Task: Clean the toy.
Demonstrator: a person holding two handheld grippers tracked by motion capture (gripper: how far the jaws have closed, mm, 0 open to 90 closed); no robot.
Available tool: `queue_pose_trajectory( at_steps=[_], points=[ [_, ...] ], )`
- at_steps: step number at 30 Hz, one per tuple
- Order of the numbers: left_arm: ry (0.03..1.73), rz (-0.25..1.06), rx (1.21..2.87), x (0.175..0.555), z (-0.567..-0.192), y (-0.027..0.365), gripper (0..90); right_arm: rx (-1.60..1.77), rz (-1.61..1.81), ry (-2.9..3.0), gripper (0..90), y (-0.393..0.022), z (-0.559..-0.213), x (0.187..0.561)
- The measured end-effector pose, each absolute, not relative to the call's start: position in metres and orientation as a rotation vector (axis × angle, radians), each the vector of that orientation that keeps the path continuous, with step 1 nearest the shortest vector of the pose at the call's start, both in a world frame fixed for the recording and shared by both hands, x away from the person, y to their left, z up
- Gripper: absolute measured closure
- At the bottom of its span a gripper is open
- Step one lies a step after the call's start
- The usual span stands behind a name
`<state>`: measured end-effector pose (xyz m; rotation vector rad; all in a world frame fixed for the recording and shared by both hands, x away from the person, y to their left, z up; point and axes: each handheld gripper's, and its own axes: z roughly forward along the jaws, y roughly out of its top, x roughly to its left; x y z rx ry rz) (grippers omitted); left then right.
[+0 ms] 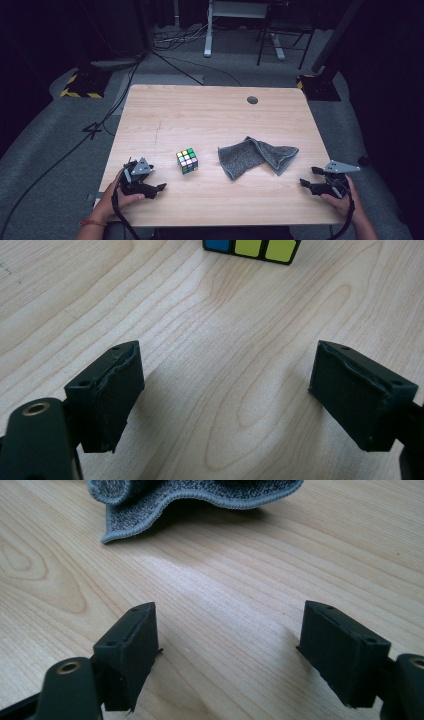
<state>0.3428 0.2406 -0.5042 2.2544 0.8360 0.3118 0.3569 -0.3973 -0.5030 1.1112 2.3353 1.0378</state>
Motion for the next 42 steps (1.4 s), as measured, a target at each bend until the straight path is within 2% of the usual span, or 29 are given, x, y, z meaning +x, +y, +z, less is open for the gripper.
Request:
queue_pose_trajectory(
  at_steps=[42],
  points=[
    [0.844,0.315,2.252,0.3439,-0.5042,0.2404,14.7,1.115,1.038,2.331,23.7,-0.397,-0.5031,0.3569]
  ],
)
